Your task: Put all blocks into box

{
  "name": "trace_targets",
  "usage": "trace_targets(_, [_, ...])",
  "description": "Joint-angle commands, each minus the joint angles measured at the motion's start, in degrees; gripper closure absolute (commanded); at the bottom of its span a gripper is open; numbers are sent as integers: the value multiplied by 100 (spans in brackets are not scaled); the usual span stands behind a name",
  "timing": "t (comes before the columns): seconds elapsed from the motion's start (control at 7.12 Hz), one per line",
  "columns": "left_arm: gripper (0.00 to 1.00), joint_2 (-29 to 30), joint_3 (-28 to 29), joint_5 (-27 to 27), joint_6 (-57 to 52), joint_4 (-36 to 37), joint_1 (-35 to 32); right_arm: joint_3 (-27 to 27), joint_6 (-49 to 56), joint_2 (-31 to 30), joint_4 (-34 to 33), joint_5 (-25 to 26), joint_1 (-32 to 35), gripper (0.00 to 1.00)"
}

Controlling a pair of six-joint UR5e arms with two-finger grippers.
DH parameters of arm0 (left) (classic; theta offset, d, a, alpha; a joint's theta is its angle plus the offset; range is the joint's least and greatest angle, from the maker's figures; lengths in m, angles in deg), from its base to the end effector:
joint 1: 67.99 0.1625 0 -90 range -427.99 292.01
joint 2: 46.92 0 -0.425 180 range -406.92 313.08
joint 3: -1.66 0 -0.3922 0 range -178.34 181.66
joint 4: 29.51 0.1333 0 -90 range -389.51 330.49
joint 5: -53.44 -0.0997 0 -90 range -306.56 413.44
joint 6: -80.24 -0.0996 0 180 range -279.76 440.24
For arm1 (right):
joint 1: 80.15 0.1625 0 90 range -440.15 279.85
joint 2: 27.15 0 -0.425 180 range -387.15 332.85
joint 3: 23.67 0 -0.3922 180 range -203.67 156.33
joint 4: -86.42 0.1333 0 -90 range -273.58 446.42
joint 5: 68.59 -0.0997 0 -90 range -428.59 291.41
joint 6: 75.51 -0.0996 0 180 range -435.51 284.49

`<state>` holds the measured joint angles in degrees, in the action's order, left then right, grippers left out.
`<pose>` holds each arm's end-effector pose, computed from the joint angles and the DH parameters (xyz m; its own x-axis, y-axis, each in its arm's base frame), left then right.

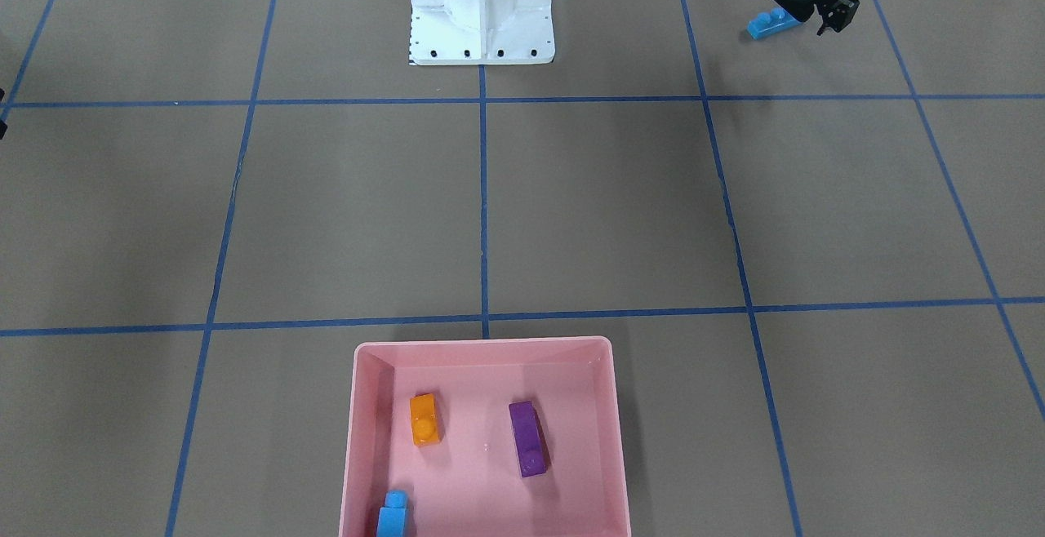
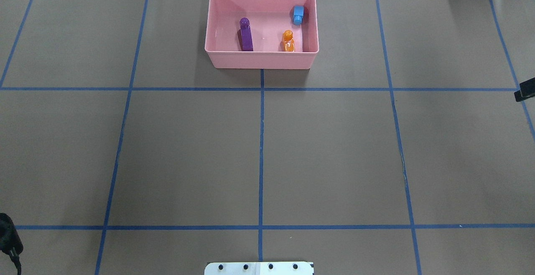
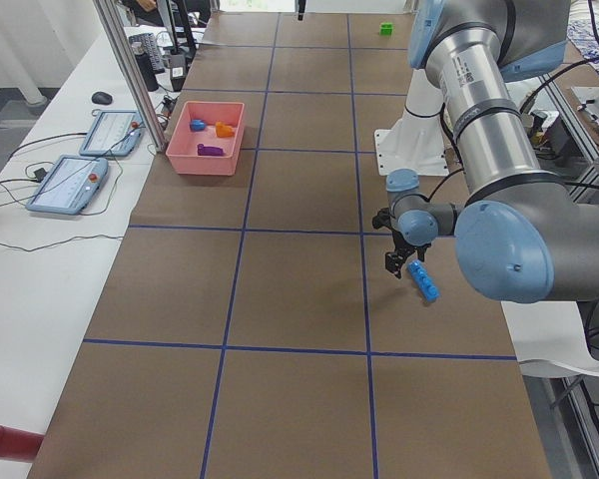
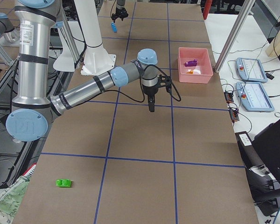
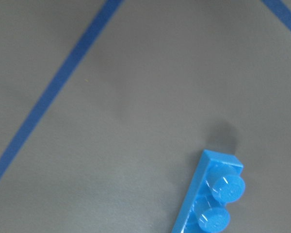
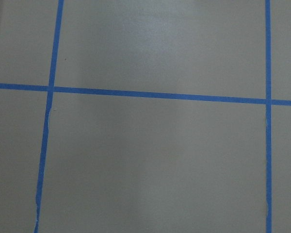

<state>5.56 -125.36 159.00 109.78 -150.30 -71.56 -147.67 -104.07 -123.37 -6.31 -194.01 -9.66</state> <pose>0.2607 -0.1231 0.5356 0.3596 0.8173 -0.4502 -0.7868 0.5250 0.3246 -0.0709 -0.4264 0.4335 0.7473 -0.0340 0.6636 -0.0623 0.9907 0.1209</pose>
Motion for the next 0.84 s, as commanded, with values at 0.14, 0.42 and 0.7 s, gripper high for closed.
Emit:
trace_targets(0.14, [1,16,107,-665,884,99,1372,-10,0,-11,1,0,0,0])
trace_targets(0.42, [3,51,186,-704,966,221,1482,-10,-8,-11,1,-9,0,0])
trace_targets(0.7, [12,78,204,-695,957,406,1491,-10,-8,-2,1,-9,-9,0])
